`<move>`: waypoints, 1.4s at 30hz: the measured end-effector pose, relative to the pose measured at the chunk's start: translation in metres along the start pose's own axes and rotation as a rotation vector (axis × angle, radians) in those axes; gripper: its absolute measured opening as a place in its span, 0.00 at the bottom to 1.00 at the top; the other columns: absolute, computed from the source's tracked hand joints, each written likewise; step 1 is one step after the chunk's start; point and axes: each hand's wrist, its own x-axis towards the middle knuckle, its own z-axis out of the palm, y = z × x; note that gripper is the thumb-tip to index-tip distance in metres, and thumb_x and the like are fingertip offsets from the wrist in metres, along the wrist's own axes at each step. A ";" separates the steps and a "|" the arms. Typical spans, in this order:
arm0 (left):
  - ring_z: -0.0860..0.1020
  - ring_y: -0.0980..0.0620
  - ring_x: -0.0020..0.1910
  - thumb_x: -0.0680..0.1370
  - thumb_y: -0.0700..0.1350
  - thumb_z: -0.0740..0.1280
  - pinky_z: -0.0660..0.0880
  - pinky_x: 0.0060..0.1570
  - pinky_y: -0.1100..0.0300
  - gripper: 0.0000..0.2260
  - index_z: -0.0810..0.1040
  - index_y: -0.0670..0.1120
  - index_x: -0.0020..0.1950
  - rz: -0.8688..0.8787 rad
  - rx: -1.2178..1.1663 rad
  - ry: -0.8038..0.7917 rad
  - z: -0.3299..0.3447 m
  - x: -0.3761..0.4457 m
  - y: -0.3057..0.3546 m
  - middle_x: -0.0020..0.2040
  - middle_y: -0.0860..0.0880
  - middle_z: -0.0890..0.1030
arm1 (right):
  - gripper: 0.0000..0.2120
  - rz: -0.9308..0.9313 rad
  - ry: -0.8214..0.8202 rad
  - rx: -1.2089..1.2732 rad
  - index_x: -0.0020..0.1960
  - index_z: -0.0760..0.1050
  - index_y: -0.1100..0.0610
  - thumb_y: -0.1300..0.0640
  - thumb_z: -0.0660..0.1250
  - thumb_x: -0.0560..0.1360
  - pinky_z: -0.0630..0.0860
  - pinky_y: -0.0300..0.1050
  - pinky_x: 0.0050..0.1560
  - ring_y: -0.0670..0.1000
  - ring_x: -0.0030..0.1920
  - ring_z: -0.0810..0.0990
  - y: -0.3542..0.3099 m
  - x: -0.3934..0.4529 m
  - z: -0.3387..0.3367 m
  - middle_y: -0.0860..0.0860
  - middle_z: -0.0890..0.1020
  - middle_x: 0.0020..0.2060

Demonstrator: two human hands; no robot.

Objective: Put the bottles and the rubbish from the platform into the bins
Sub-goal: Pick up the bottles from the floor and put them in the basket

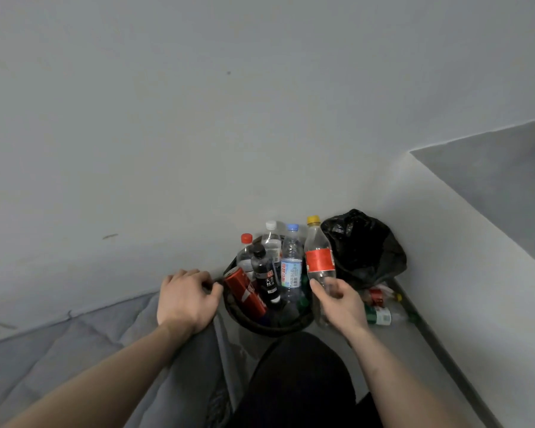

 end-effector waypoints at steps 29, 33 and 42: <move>0.75 0.52 0.44 0.71 0.59 0.57 0.68 0.51 0.53 0.14 0.76 0.53 0.33 -0.022 -0.016 -0.005 0.012 0.005 -0.002 0.37 0.57 0.81 | 0.28 -0.044 -0.282 -0.413 0.67 0.73 0.48 0.53 0.78 0.69 0.76 0.47 0.60 0.50 0.60 0.79 0.023 0.046 0.085 0.46 0.81 0.59; 0.75 0.53 0.44 0.71 0.58 0.58 0.68 0.51 0.53 0.13 0.75 0.54 0.33 -0.024 -0.025 -0.004 0.012 0.005 -0.001 0.37 0.57 0.81 | 0.31 -0.036 -0.270 -0.397 0.67 0.71 0.48 0.52 0.79 0.67 0.77 0.49 0.61 0.50 0.60 0.79 0.020 0.045 0.085 0.46 0.80 0.60; 0.74 0.53 0.44 0.72 0.59 0.58 0.69 0.52 0.53 0.13 0.74 0.54 0.33 -0.026 -0.028 -0.025 0.011 0.005 -0.001 0.37 0.57 0.80 | 0.37 -0.058 -0.248 -0.411 0.71 0.67 0.46 0.48 0.79 0.66 0.74 0.47 0.59 0.51 0.61 0.76 0.015 0.041 0.083 0.48 0.74 0.63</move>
